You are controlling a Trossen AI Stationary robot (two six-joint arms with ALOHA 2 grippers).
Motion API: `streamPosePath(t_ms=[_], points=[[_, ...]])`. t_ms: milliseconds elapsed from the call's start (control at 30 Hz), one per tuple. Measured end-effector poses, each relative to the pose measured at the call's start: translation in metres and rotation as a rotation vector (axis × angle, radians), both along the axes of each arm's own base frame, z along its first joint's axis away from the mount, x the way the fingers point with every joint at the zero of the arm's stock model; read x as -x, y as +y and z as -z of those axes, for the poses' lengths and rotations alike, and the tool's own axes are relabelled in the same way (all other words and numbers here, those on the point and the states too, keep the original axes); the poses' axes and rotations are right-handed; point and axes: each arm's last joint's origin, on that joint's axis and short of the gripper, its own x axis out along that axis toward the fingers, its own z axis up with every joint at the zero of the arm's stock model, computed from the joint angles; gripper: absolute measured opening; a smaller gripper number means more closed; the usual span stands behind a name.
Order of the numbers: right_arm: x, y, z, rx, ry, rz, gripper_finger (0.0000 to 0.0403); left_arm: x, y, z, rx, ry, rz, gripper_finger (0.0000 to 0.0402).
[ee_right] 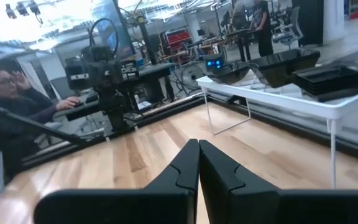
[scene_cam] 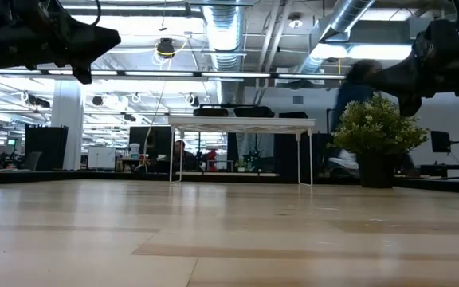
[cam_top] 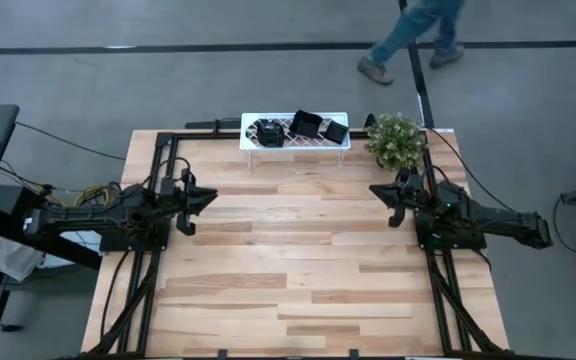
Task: Pick & Place Mini shaped plates
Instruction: Return to Home Position
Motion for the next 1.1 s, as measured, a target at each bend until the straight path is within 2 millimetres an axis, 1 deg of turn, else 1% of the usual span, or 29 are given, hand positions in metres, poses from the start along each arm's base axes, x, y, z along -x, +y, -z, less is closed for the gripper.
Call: streamPosePath(t_ms=[133, 333, 533, 600, 733, 967, 1100], points=[[0.0, 0.0, 0.0, 0.051, 0.019, -0.003, 0.0006, 0.001, 0.0, -0.002, -0.002, -0.017, 0.0, 0.0057], [0.0, 0.001, 0.0, 0.054, 0.021, -0.004, 0.0006, 0.002, 0.001, -0.001, -0.001, -0.008, -0.01, 0.0057], [0.0, 0.0, 0.0, 0.054, 0.021, -0.003, 0.0006, 0.003, 0.008, 0.021, 0.025, 0.22, -0.067, 0.0057], [0.0, 0.0, 0.0, 0.054, 0.021, -0.003, 0.0006, 0.003, 0.009, 0.024, 0.03, 0.249, -0.078, 0.0057], [0.0, 0.0, 0.0, 0.054, 0.022, -0.003, 0.0006, 0.005, 0.009, 0.021, 0.027, 0.218, -0.081, 0.0057], [0.0, 0.0, 0.0, 0.054, 0.022, -0.003, 0.0006, 0.012, 0.008, 0.008, 0.011, 0.088, -0.081, 0.0057], [0.0, 0.0, 0.0, 0.054, 0.022, -0.003, 0.0006, 0.013, 0.008, 0.006, 0.008, 0.062, -0.081, 0.0057]])
